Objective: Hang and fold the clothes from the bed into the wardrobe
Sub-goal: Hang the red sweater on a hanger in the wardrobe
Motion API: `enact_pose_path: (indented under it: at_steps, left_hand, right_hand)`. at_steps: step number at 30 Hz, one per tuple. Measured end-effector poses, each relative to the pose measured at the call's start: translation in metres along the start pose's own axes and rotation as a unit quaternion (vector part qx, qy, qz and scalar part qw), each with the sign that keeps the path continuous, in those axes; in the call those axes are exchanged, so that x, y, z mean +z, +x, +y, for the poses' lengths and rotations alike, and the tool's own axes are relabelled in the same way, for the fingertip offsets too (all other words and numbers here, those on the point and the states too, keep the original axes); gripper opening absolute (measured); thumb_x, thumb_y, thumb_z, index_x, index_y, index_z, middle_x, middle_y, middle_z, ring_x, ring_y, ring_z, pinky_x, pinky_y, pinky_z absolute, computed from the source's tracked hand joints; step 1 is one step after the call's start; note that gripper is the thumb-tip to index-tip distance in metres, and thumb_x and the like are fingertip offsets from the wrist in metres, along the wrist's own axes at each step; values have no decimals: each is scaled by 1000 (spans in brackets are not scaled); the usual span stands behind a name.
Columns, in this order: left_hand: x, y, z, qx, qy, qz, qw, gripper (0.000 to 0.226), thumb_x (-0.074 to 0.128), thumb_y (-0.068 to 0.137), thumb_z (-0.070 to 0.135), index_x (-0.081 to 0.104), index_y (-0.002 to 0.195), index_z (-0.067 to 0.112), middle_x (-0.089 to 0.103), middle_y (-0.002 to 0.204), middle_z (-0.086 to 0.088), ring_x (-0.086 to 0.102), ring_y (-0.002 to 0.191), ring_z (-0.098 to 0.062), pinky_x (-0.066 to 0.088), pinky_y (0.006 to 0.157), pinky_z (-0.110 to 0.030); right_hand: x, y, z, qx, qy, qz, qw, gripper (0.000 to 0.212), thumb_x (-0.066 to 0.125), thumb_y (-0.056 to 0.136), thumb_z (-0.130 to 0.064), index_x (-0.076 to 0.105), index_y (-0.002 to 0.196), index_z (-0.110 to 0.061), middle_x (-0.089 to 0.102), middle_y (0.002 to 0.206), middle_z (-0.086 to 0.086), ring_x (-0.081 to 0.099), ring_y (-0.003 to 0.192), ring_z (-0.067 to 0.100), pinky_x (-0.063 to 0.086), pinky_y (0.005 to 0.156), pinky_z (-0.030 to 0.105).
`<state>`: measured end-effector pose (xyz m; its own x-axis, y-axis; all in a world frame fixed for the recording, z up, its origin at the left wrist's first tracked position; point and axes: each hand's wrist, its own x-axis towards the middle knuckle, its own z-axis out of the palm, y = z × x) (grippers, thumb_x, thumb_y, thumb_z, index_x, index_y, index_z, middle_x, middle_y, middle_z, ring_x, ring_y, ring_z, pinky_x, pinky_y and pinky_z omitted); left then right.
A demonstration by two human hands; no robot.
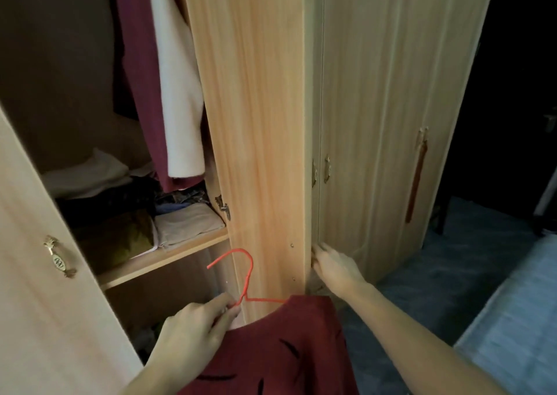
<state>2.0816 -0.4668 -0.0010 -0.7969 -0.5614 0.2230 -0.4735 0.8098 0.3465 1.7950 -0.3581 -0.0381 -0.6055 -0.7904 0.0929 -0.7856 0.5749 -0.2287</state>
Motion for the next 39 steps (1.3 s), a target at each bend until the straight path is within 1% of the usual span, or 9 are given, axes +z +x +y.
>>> enact_pose_path:
  at_steps: [2,8,12,16,20,29,32,35,39]
  left_hand:
    - [0,1,-8,-7,-2,0,1000,21,35,94,61,47,98,44,64,82,18,61,87,-8,51,68,-32]
    - [-14,-16,-53,-46,-29,5,999,22,39,91,64,49,88,45,59,71,23,60,75,-8,51,68,-37]
    - [-29,-41,-85,-86,-15,13,996,23,31,91,66,47,87,50,57,68,20,60,73,-5,49,66,-32]
    - [-62,-76,-118,-151,-69,60,984,16,51,97,41,54,82,38,53,57,21,47,53,-1,31,53,-21]
    - [-101,-113,-157,-216,-64,104,969,18,51,98,41,56,82,35,52,54,15,46,53,-6,33,53,-22]
    - [-163,-175,-256,-301,-98,176,932,19,53,97,38,60,80,32,47,50,11,35,47,-11,31,51,-24]
    - [-172,-191,-283,-319,-93,176,927,18,53,96,39,60,81,32,49,52,10,36,49,-11,33,52,-26]
    - [-180,-207,-308,-337,-95,191,917,12,54,94,38,60,85,35,60,61,9,50,55,-12,46,59,-34]
    - [-193,-222,-323,-344,-86,209,911,8,54,93,37,60,88,37,65,68,7,58,64,-12,51,68,-38]
  right_hand:
    - [27,-12,7,36,9,-7,999,51,34,104,-28,23,152,-12,36,146,10,63,105,26,51,83,38]
    - [111,-30,-13,79,-35,-326,941,49,46,98,-12,38,145,-4,41,147,7,42,134,22,34,108,30]
    - [129,-10,-96,13,6,-317,948,28,45,98,-5,68,93,9,58,98,15,52,115,29,37,107,33]
    - [92,-9,-209,-125,-86,-395,906,43,42,92,-24,63,117,5,64,121,23,62,109,33,46,93,31]
    - [100,15,-294,-184,-73,-368,908,40,40,87,-20,68,105,2,70,88,17,59,59,25,53,63,27]
    - [94,27,-468,-212,246,-102,940,33,42,89,-34,61,71,-13,65,68,1,66,60,18,57,62,38]
    - [80,71,-510,-184,261,20,947,16,55,91,-27,59,101,-15,60,96,0,62,85,19,55,71,38]
    - [72,110,-542,-132,214,60,966,43,59,92,-26,40,127,-12,40,126,11,46,115,29,51,81,37]
    - [78,129,-565,-100,193,113,969,57,61,92,-23,25,135,-10,25,133,18,40,117,36,49,91,43]
